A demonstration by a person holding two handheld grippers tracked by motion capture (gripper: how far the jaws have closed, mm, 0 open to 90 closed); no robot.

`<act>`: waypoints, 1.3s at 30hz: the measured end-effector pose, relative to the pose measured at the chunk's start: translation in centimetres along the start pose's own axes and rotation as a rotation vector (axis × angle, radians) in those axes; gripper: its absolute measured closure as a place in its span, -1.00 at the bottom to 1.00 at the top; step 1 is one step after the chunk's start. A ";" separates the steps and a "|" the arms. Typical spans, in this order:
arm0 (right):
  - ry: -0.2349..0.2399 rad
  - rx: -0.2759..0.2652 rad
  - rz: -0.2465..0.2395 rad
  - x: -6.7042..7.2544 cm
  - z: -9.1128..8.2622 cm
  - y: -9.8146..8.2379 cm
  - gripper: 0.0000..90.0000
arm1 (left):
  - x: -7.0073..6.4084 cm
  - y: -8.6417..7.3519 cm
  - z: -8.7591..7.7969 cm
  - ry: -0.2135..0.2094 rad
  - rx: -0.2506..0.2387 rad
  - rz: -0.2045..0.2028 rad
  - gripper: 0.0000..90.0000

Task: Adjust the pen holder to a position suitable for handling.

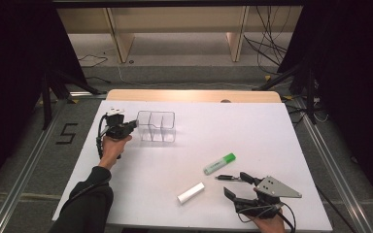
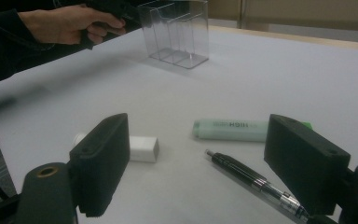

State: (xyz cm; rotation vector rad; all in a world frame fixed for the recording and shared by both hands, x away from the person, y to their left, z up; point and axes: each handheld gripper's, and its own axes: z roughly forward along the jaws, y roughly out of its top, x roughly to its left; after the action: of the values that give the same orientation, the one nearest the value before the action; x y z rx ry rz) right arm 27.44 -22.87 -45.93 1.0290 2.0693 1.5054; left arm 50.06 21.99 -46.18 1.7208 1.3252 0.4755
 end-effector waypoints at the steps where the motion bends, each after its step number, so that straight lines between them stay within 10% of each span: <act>1: 0.000 0.000 0.000 0.0 0.0 0.0 -0.48 | 0.0 0.0 0.0 0.000 0.000 0.000 0.98; 39: 0.008 0.011 -0.004 0.2 0.2 -0.1 -0.48 | -6.9 0.7 2.4 -0.130 0.034 0.052 0.98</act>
State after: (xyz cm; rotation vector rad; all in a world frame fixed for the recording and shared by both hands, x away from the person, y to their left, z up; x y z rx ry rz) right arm 27.42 -22.65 -46.04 1.0243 2.0856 1.5004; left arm 49.77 14.66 -45.47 1.7864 1.2047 0.3655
